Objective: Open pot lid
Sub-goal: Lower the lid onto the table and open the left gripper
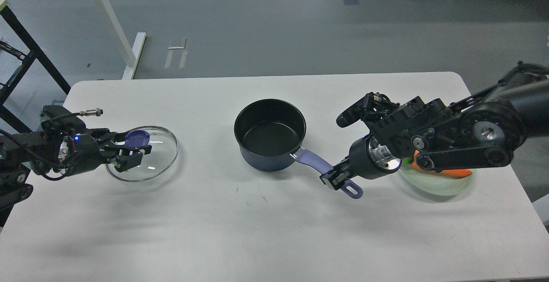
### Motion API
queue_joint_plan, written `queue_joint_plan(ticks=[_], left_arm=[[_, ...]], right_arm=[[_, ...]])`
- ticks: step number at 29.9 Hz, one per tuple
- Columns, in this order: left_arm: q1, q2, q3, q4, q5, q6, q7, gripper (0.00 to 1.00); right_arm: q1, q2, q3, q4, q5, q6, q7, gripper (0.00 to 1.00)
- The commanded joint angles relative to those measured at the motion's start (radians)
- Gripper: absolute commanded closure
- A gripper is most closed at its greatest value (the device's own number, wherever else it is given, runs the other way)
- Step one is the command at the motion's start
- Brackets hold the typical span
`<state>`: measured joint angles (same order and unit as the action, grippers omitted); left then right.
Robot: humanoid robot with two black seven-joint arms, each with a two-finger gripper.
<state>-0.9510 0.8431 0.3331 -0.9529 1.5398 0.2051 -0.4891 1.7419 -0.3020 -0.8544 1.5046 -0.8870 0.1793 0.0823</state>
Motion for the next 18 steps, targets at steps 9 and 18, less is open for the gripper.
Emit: queue_joint_plan(ticks=[9, 18], left_arm=[[0.018, -0.003, 0.004, 0.0, 0.008, 0.022, 0.0, 0.29], [0.017, -0.001, 0.004, 0.0, 0.008, 0.033, 0.0, 0.24]], right_arm=[[0.002, 0.006, 0.0, 0.0, 0.005, 0.0, -0.001, 0.74], [0.002, 0.007, 0.0, 0.0, 0.008, 0.0, 0.001, 0.74]])
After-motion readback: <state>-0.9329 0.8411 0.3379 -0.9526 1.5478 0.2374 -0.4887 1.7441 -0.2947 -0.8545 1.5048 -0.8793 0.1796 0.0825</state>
